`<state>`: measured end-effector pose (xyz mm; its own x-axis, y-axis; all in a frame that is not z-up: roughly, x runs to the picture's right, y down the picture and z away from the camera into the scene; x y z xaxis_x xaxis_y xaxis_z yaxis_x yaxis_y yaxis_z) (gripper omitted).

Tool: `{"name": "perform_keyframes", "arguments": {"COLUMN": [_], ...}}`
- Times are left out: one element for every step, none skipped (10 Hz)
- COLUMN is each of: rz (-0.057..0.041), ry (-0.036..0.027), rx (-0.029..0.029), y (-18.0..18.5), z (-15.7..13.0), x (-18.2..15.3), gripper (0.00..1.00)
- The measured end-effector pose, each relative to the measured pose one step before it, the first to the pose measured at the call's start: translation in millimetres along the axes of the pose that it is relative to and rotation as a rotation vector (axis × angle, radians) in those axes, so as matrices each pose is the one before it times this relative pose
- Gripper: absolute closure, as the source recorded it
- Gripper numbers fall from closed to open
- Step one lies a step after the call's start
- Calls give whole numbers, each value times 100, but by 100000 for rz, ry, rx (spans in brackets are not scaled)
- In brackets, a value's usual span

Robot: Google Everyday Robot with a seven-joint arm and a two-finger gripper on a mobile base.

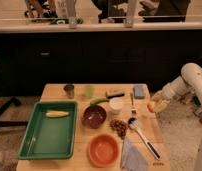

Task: Place apple in table surface

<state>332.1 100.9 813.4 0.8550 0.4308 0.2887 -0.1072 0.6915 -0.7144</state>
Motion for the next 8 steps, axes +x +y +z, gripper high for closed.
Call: {"name": "perform_keyframes", "arguments": {"rz": [207,83,91,189,143,10,500,424], "ry": [-64,-12,250,253,257,336,290,297], "rx": [-422,-665,-621,-840,-588,-751,-986,-992], "y": [249,431,540,696,548,643,564,459], "z": [36,73,35,121,190,302,355,329], "x": [158,191,224,290,239,211,279,274], "gripper": [100,100,100,100,100,100,100,100]}}
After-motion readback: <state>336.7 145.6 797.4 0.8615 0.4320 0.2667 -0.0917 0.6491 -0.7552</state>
